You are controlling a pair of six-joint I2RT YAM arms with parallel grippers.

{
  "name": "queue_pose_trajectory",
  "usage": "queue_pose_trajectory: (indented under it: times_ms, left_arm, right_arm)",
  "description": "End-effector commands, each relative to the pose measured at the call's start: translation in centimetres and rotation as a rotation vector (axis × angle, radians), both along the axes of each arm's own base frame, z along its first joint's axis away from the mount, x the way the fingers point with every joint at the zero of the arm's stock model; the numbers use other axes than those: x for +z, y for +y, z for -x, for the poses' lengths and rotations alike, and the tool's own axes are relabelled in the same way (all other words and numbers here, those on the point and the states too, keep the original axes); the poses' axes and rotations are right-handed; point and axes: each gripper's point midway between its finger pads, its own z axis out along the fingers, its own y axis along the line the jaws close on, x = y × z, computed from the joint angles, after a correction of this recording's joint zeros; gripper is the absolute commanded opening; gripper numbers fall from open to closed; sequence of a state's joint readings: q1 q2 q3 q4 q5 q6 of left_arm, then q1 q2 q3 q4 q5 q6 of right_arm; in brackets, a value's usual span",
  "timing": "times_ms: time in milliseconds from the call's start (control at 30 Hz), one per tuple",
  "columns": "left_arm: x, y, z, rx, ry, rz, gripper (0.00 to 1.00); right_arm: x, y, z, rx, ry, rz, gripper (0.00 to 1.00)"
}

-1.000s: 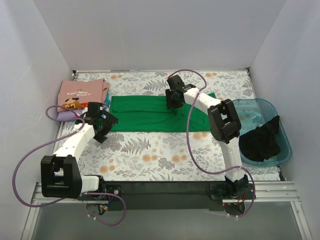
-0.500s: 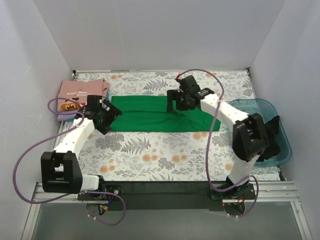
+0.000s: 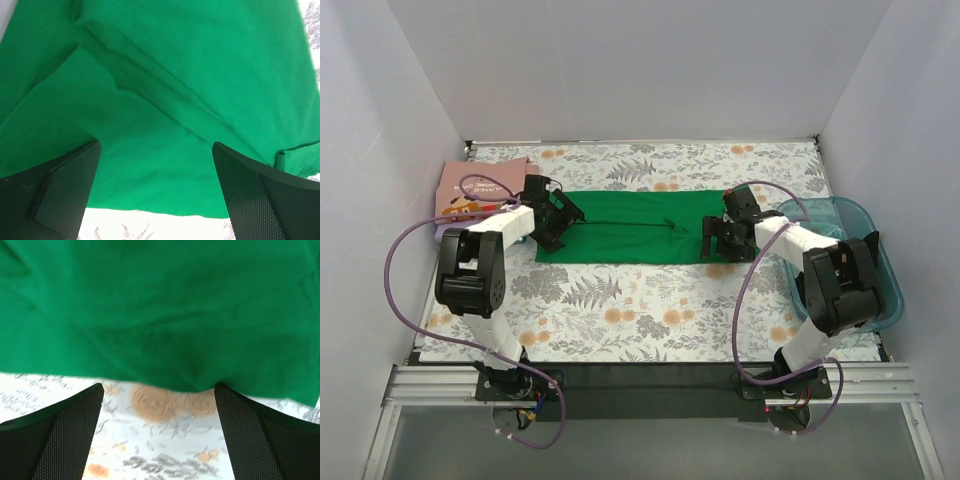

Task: Fold and stack the t-shirts
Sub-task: Fold the tshirt

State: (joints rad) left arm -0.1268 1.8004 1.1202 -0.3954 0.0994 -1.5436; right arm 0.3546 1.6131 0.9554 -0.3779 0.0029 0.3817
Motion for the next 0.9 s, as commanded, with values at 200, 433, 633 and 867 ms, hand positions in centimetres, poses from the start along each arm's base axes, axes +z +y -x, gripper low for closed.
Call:
queue_pose_trajectory:
  times_ms: [200,433,633,867]
  left_arm:
    - [-5.9,-2.7,12.4,-0.041,0.254,0.001,0.96]
    - [-5.4,-7.8,23.2,-0.074,0.336,0.088,0.96]
    - [-2.8,-13.6,26.7,-0.145,0.277,0.206,0.97]
    - [0.0,-20.3,24.8,-0.309,0.162,0.205,0.97]
  right_arm:
    - [-1.8,0.4,-8.1,0.042,-0.041,-0.040,0.98]
    - [-2.4,3.3,-14.9,0.210,-0.093,-0.128,0.97]
    - [-1.7,7.5,-20.4,0.367,-0.179,-0.259,0.98]
    - [-1.4,12.5,-23.1,0.447,-0.206,-0.425,0.98]
